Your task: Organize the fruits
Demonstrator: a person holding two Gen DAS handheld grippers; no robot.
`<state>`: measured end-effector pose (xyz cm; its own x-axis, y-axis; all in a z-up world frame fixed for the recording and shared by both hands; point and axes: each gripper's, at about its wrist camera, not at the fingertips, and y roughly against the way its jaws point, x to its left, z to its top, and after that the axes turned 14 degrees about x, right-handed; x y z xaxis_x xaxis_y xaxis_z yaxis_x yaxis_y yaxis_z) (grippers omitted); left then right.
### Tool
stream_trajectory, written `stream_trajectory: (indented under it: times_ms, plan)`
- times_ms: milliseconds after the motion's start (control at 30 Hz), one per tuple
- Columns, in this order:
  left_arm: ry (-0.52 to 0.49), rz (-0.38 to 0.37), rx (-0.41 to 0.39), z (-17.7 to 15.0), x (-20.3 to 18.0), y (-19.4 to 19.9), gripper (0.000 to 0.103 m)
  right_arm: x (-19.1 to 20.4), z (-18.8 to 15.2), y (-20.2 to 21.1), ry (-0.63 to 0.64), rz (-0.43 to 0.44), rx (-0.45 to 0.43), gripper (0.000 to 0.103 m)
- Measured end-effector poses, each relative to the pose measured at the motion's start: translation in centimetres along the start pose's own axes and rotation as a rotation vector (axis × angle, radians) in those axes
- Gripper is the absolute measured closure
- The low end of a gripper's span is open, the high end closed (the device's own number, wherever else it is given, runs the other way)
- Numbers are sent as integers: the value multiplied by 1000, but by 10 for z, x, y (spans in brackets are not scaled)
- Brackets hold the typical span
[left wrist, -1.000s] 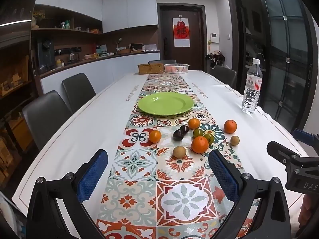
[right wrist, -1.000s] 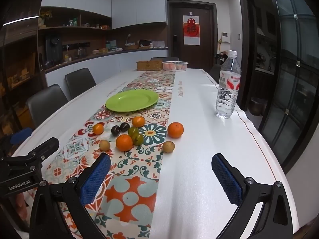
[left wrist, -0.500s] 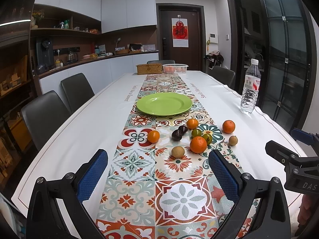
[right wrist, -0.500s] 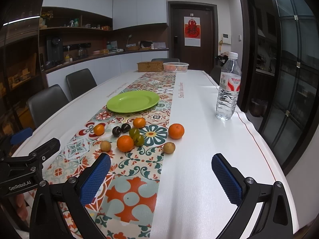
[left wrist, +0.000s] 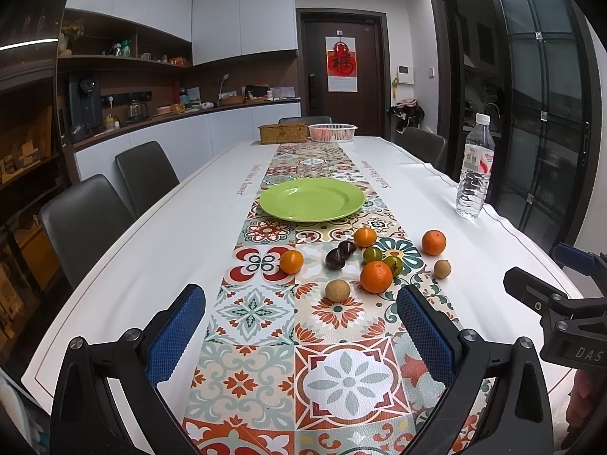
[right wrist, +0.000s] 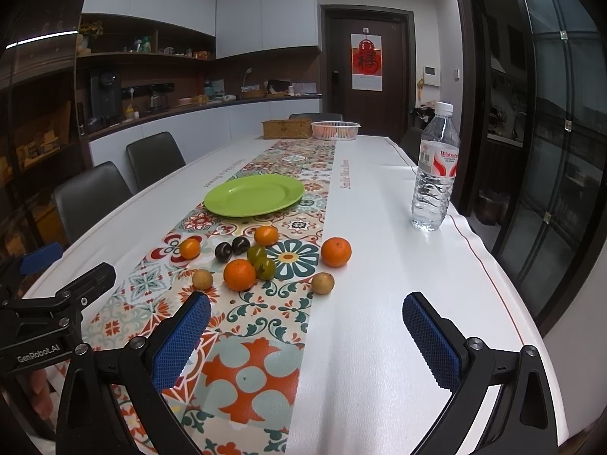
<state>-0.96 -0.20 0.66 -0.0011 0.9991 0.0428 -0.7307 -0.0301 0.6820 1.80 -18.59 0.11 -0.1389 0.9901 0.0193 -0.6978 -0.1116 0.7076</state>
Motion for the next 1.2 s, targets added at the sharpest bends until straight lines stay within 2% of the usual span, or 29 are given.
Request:
stream_trajectory:
  times_ms: [1200]
  plan:
    - [0,-1,-3,0,0,1,0,2,1,5,4,0,-7,1]
